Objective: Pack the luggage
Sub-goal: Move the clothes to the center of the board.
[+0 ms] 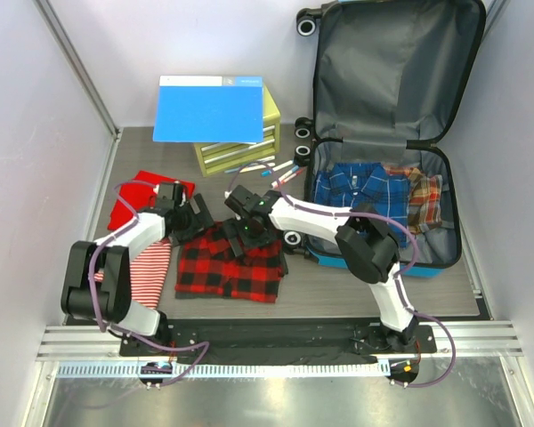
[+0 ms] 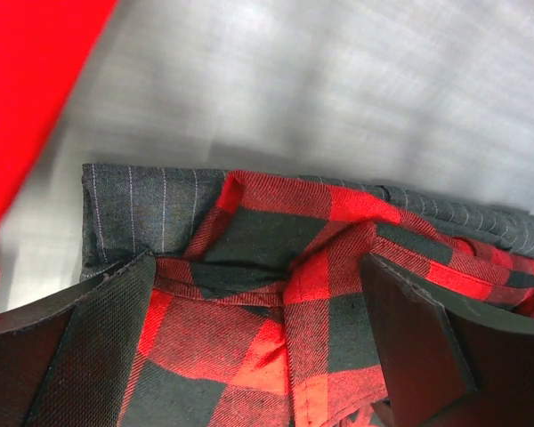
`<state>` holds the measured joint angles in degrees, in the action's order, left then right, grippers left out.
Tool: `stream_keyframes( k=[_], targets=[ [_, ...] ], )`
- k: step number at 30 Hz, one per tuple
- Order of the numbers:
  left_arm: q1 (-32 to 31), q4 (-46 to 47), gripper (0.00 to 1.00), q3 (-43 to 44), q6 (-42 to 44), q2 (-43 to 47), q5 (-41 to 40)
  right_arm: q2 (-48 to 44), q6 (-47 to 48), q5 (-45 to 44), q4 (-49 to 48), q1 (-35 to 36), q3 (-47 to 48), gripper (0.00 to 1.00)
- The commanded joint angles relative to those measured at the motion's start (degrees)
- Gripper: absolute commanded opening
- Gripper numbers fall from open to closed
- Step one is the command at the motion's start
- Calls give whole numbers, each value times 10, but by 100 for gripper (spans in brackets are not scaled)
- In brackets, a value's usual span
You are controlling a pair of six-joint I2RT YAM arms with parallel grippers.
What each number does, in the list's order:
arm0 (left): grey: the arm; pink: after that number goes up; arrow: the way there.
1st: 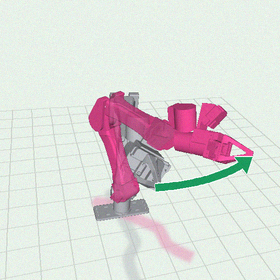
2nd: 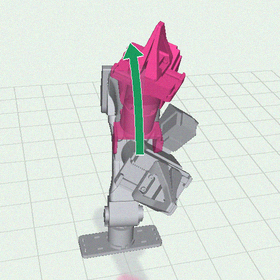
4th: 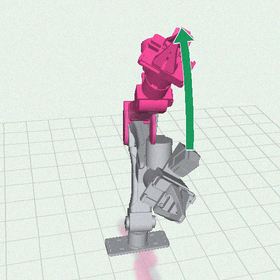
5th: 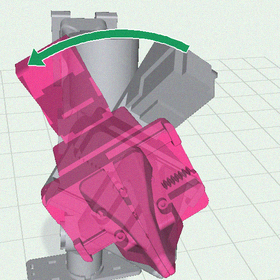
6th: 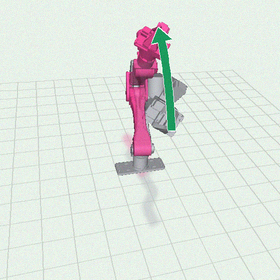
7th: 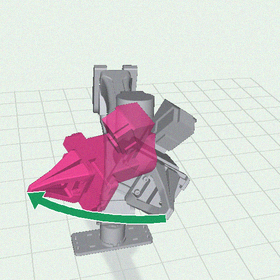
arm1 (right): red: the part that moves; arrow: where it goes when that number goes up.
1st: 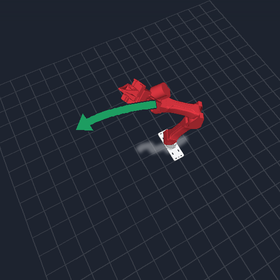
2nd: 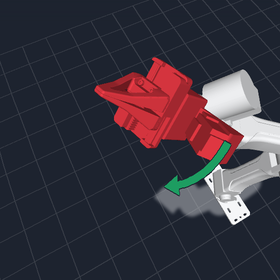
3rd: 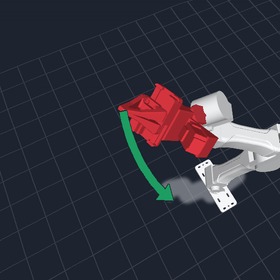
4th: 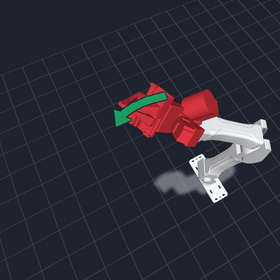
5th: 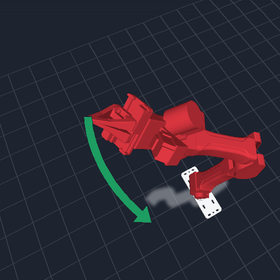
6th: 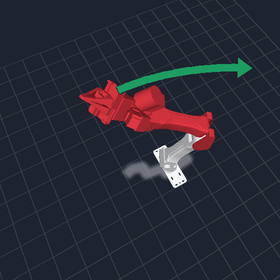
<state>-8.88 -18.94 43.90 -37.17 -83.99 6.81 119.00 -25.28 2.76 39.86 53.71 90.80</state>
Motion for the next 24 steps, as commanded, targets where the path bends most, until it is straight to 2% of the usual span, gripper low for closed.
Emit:
stream_keyframes(
  k=[1, 11, 15, 20, 24],
  targets=[
    [-2, 50, 98, 29, -9, -48, -5, 58, -6, -44, -35, -29, 29, 81],
    [2, 44, 98, 169, 12, -150, -35, 134, -7, -5, -23, -82, 161, 81],
    [5, 31, 98, 212, 25, -166, -33, 140, 22, 9, -7, -90, 219, 81],
    [6, 5, 99, 233, 46, -147, -35, 85, 30, 8, 38, -95, 263, 82],
    [5, -15, 99, 232, 66, -118, -43, 3, 7, -13, 51, -104, 206, 83]
  ],
)
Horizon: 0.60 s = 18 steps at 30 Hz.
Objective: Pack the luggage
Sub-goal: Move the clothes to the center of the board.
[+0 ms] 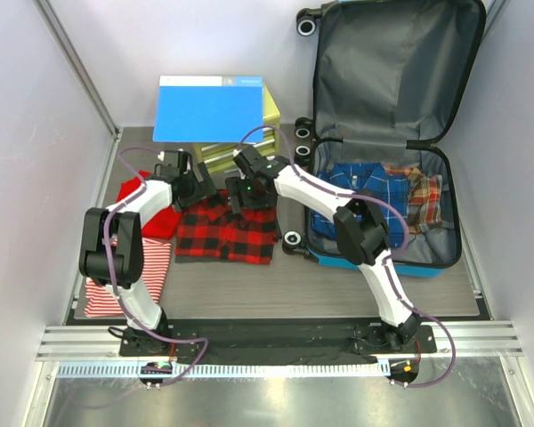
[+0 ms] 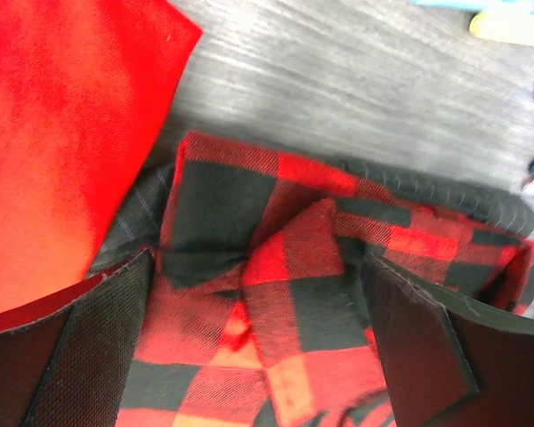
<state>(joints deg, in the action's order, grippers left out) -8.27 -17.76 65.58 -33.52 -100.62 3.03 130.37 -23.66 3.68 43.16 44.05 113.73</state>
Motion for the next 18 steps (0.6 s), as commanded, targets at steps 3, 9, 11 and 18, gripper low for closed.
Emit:
stream_keyframes(
  k=[3, 9, 11, 18],
  targets=[
    [0, -45, 100, 17, 37, 69, -11, -162, -26, -26, 18, -21, -97, 82],
    [3, -87, 100, 13, 57, 110, -25, -190, -26, 12, -8, -52, -193, 77],
    [3, -93, 100, 8, 66, 119, -22, -188, -22, 27, -22, -56, -214, 75],
    [3, -105, 100, -19, 91, 161, -13, -152, -29, 80, -76, -56, -237, 70]
  ],
)
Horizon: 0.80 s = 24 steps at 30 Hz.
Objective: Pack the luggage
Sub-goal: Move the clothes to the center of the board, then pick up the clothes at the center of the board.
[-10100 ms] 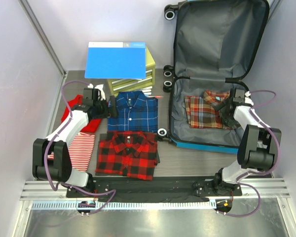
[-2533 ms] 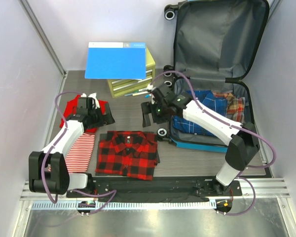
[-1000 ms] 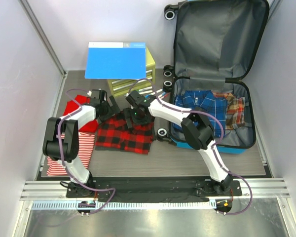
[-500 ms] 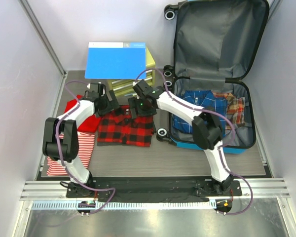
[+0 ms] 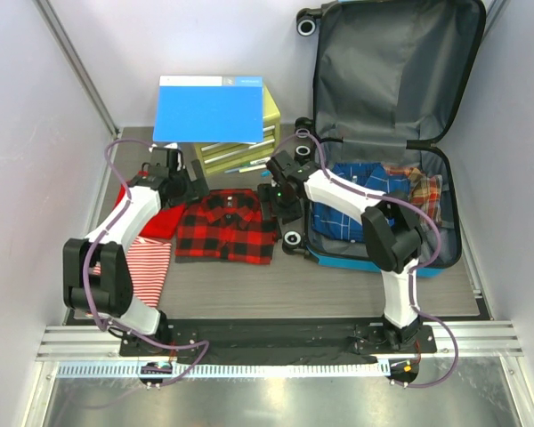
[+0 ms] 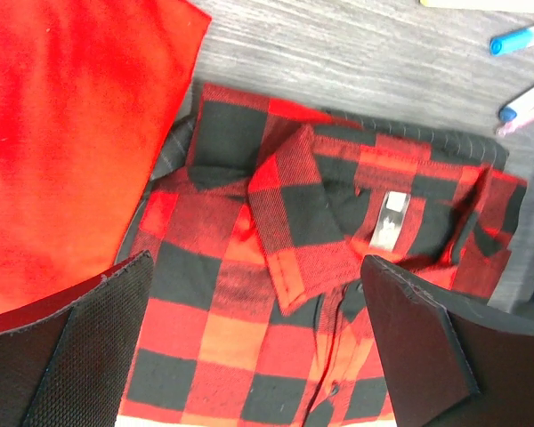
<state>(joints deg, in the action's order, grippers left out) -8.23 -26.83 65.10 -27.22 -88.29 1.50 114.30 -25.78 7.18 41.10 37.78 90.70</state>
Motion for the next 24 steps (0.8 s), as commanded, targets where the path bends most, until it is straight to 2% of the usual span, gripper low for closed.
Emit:
stream_keyframes(
  k=[1, 12, 24],
  targets=[
    [2, -11, 100, -24, 31, 49, 3, 9, -9, 52, -60, 6, -10, 70],
    [2, -4, 100, -75, 31, 82, 23, 36, -10, 64, -78, 6, -17, 58],
    [2, -6, 100, -79, 31, 90, 18, 37, -7, 40, -78, -1, -23, 59]
  ],
)
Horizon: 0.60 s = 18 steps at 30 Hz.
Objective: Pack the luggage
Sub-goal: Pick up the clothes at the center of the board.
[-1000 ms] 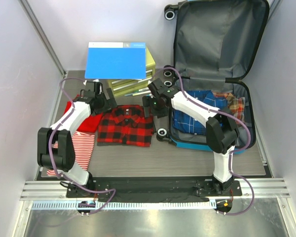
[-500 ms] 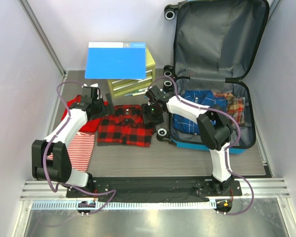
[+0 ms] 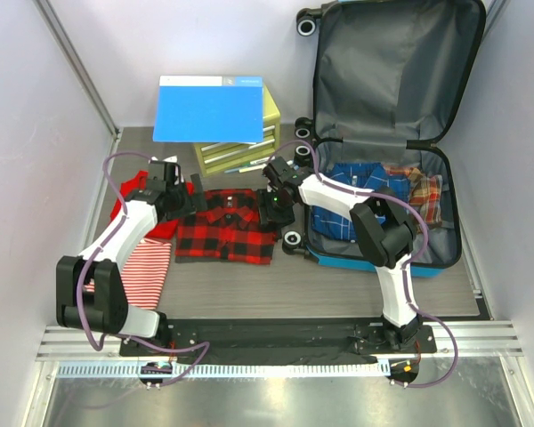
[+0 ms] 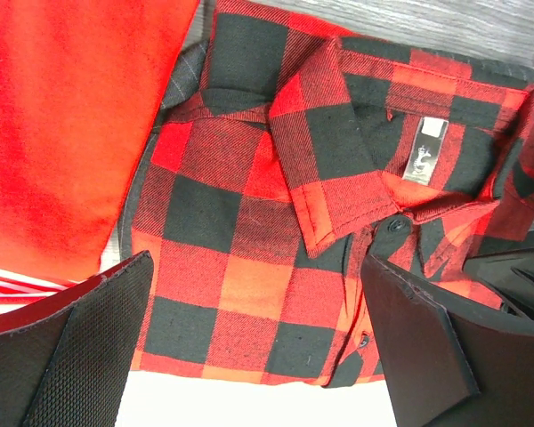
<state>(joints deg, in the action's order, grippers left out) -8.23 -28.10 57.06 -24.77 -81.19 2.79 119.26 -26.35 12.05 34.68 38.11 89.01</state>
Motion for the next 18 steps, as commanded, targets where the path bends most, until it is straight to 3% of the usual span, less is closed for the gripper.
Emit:
stream_keyframes(
  k=[1, 6, 8, 14, 16, 18],
  targets=[
    [2, 6, 100, 1, 6, 19, 5, -10, 0, -6, -14, -4, -6, 59],
    [2, 5, 100, 1, 6, 19, 4, 7, 9, 2, -14, -4, 1, 56],
    [2, 5, 100, 2, 5, 18, 4, 9, 12, 6, -14, -4, 8, 49],
    [2, 6, 100, 2, 6, 17, 4, -20, 11, -1, 6, -4, 25, 9],
    [2, 8, 100, 0, 4, 16, 5, -33, 13, -1, 25, -2, 38, 1],
    [2, 9, 100, -2, 3, 15, 5, -39, 16, 6, 41, -1, 54, 1]
  ],
)
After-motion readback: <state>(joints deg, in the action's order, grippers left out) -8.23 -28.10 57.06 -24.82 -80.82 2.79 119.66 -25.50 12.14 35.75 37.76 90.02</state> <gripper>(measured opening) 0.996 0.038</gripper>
